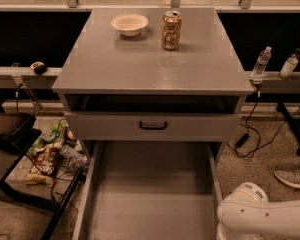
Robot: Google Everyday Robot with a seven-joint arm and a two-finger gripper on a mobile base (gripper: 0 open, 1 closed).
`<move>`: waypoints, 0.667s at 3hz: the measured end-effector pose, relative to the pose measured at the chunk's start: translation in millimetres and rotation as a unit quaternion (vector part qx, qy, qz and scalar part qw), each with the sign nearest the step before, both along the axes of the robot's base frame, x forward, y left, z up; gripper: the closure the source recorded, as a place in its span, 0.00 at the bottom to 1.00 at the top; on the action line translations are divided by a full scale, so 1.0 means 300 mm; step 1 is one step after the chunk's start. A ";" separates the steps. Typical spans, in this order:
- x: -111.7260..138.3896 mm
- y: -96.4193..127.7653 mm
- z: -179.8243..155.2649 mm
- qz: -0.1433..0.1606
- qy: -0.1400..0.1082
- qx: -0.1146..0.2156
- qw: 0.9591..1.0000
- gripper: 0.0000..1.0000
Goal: Open middle drawer
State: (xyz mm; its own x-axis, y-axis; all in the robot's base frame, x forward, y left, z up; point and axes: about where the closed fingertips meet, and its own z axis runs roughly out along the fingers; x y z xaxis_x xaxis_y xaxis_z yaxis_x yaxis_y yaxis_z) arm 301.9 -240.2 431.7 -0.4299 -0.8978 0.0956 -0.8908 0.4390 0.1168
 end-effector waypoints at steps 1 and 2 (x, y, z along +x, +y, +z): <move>0.000 0.000 0.000 0.000 0.000 0.000 1.000 0.74; 0.000 0.000 0.000 0.000 0.000 0.000 1.000 0.50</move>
Offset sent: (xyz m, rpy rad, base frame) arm 0.0000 0.0000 0.0000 0.0000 0.0000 0.0000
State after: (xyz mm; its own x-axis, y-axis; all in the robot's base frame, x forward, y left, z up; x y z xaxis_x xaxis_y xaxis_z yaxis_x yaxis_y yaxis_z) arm 301.9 -240.2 431.7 -0.4299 -0.8978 0.0956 -0.8908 0.4390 0.1169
